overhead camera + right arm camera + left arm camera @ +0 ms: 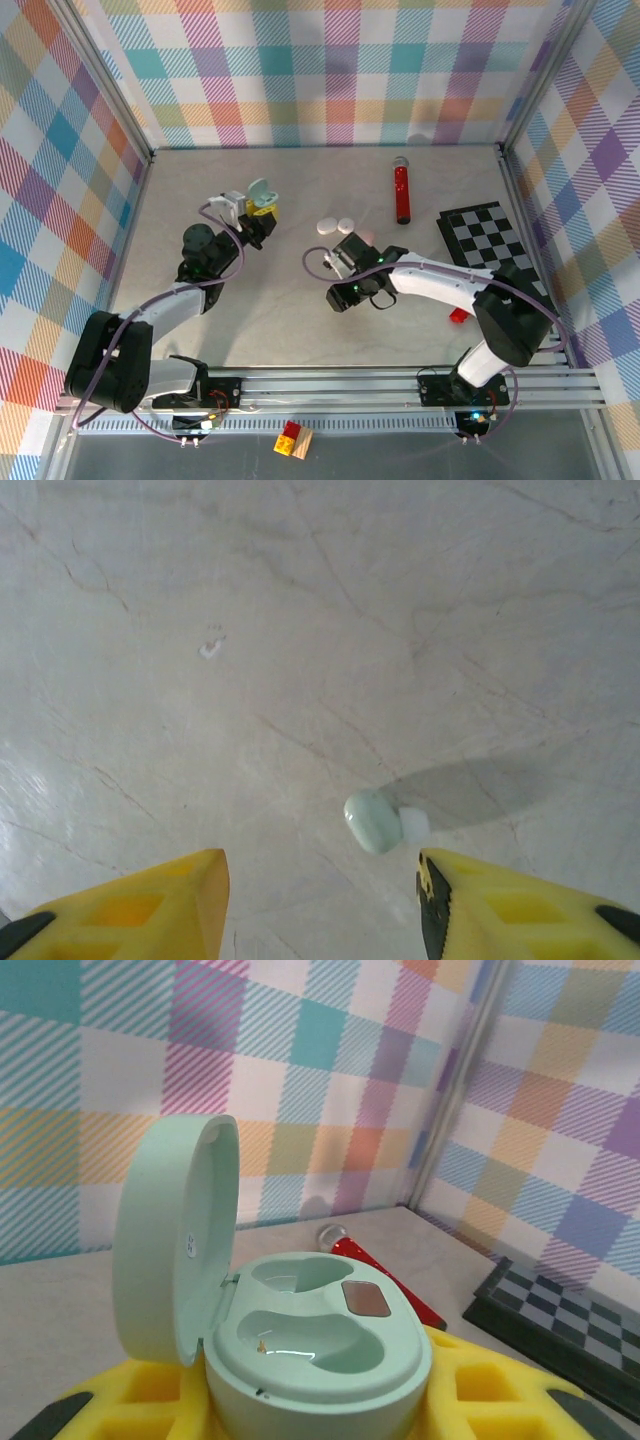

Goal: Insert the wireless bluetooth earbuds into the charging case

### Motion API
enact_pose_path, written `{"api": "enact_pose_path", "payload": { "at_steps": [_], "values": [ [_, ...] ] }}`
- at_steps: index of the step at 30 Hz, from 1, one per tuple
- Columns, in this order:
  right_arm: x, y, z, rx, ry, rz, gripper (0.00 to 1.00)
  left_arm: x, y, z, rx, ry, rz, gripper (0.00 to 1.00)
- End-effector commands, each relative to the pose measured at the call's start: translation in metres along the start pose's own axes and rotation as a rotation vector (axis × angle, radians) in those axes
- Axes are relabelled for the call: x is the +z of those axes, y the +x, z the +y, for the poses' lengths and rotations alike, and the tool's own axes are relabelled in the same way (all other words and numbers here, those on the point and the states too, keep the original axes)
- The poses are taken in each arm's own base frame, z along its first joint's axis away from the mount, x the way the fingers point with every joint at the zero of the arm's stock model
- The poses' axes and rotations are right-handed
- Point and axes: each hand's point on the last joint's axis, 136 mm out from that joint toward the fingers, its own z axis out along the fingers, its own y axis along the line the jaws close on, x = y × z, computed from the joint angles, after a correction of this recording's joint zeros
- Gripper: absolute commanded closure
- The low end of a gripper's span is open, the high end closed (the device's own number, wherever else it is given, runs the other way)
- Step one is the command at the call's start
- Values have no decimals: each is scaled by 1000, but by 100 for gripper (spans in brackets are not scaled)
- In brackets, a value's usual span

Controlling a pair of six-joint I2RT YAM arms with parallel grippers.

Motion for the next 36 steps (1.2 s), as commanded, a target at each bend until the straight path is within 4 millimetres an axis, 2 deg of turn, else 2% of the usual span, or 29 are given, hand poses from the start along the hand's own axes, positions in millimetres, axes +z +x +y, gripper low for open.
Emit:
{"api": "enact_pose_path", "payload": {
  "at_steps": [1, 8, 16, 36],
  "values": [
    [0, 6, -11, -81, 137, 73, 49, -8, -21, -7, 8, 29, -60, 70],
    [13, 6, -13, -136, 255, 164, 59, -10, -22, -8, 21, 27, -48, 70],
    [27, 8, -11, -203, 323, 235, 65, -11, -22, -9, 25, 29, -45, 70],
    [38, 7, -22, -257, 400, 281, 76, -11, -21, -10, 31, 36, -36, 69]
  ]
}}
